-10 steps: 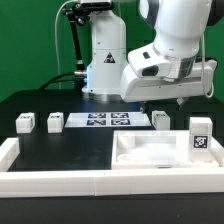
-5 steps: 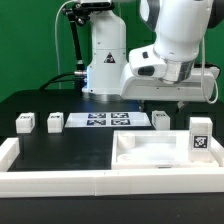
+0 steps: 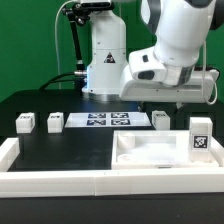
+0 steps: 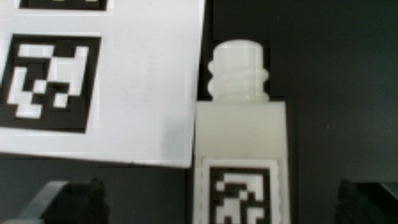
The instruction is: Assemble square table
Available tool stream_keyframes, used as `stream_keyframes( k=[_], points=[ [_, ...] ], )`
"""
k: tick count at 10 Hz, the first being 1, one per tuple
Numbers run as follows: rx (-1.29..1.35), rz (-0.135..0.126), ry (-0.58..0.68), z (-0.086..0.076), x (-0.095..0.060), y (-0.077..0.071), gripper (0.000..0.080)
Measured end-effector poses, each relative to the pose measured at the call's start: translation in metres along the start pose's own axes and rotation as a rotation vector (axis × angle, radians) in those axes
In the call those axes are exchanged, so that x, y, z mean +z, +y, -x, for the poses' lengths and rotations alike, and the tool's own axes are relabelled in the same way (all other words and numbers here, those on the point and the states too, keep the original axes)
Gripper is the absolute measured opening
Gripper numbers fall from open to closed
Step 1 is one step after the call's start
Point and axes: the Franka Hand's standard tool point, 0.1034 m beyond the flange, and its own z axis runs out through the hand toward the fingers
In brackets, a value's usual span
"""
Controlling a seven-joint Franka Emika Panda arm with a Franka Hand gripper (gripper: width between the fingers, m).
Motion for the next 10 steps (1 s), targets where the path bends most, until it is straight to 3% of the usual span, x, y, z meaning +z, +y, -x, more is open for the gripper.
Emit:
stream_keyframes(
  k=[3,10],
  points=[
    [0.002,0.01,-0.112,-0.0047,0.0006,0.0008,0.0649],
    [-0.065,0.0,-0.055,-0.0119,-0.0025,-0.0048,0.0649]
  ],
)
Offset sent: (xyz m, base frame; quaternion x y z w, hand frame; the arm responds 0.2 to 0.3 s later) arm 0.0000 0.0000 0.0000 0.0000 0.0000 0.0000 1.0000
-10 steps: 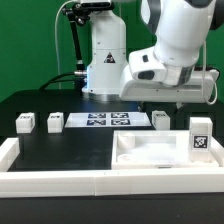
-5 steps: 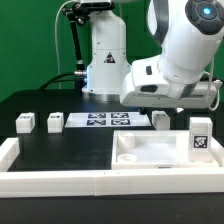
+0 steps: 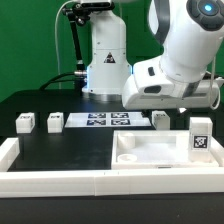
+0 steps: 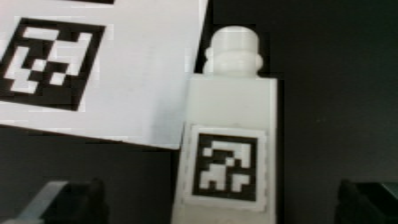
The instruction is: Assemble square table
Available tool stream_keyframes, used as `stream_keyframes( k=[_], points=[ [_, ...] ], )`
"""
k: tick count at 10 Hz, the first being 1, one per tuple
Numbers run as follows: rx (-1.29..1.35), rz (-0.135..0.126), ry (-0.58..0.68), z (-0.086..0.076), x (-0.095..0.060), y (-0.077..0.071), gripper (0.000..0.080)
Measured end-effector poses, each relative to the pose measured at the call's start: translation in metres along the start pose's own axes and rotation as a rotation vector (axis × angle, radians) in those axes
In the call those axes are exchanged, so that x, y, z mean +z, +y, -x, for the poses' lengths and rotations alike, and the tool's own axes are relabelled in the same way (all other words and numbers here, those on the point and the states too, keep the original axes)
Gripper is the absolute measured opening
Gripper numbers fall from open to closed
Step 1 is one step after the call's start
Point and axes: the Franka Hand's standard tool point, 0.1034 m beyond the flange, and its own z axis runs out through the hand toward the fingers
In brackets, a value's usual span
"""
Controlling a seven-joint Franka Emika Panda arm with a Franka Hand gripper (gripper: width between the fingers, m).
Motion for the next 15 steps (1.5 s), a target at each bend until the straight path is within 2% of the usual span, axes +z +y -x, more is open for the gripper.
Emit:
stream_keyframes(
  k=[3,5,6,7,8,13,14,15],
  points=[
    [0.0,0.002,-0.007,0.0,0.001,0.001,0.0649],
    [0.001,0.004,0.001,0.001,0.008,0.001,0.0649],
    [0.002,0.006,-0.039,0.005,0.01,0.0,0.0649],
    [0.014,0.01,-0.141,0.007,0.012,0.0,0.0649],
    [0.015,0.012,-0.152,0.001,0.012,0.0,0.0649],
    [0.016,0.015,-0.163,0.002,0.019,0.001,0.0649],
    [0.016,0.016,-0.165,0.002,0.02,0.001,0.055],
    [0.016,0.016,-0.166,0.002,0.02,0.001,0.055]
  ],
)
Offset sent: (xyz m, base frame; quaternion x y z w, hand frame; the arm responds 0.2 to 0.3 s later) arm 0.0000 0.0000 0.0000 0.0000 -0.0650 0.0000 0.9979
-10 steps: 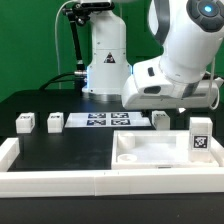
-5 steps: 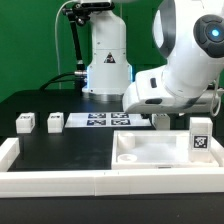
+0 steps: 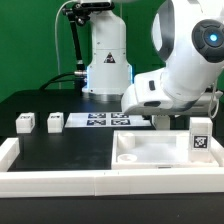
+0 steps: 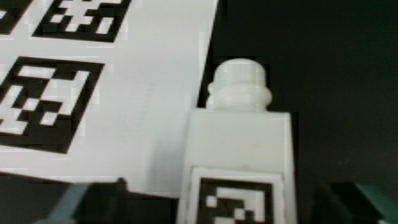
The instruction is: Assemble square table
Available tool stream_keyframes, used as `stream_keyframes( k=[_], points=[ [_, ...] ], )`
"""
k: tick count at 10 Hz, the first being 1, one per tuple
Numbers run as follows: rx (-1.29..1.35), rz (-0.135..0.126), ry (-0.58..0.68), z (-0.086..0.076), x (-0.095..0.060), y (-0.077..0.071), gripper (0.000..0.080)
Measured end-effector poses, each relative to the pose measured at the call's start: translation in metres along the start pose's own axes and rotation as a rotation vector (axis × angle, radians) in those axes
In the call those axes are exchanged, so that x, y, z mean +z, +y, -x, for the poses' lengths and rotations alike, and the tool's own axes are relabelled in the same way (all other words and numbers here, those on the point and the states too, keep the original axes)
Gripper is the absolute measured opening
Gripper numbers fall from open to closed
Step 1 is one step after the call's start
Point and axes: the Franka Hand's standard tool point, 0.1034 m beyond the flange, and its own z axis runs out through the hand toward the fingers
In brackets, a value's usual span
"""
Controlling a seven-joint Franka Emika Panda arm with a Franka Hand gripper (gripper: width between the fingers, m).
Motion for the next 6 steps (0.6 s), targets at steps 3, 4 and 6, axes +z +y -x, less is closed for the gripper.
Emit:
stream_keyframes(
  k=[3,4,6],
  points=[
    [0.002,0.0,0.0,0.0,0.0,0.0003,0.0286],
    [0.003,-0.001,0.0,-0.0001,-0.0001,0.0006,0.0286],
    [0.004,-0.002,0.0,-0.0001,-0.0001,0.0012,0.0286]
  ],
)
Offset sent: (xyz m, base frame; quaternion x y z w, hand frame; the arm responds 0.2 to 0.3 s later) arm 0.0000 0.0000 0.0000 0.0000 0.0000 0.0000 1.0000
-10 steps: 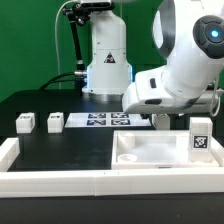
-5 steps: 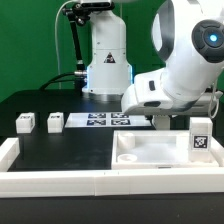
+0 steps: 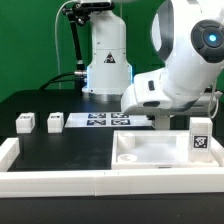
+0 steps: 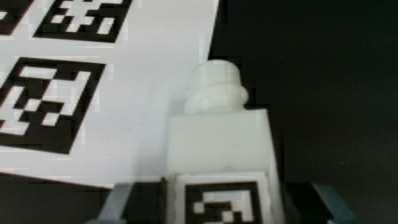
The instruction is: Assemble square table
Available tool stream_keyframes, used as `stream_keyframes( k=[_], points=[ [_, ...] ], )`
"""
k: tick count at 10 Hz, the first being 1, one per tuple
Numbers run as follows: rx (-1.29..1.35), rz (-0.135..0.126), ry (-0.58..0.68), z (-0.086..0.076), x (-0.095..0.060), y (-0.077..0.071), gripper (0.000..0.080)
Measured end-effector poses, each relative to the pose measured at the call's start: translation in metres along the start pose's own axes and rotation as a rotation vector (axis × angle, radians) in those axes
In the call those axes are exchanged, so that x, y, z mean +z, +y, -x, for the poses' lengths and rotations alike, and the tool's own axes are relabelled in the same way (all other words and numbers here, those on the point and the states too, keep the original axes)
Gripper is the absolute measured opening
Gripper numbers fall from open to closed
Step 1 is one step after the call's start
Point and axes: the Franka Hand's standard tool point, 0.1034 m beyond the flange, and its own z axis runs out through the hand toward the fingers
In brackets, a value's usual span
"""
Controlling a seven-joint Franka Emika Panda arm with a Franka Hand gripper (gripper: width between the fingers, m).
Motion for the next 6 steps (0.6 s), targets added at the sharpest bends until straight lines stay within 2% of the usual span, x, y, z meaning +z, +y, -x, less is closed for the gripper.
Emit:
stream_keyframes(
  k=[3,6],
  points=[
    [-0.007,-0.001,0.006,0.002,-0.005,0.003,0.0287],
    [-0.007,-0.022,0.007,0.026,-0.039,0.009,0.0288]
  ],
)
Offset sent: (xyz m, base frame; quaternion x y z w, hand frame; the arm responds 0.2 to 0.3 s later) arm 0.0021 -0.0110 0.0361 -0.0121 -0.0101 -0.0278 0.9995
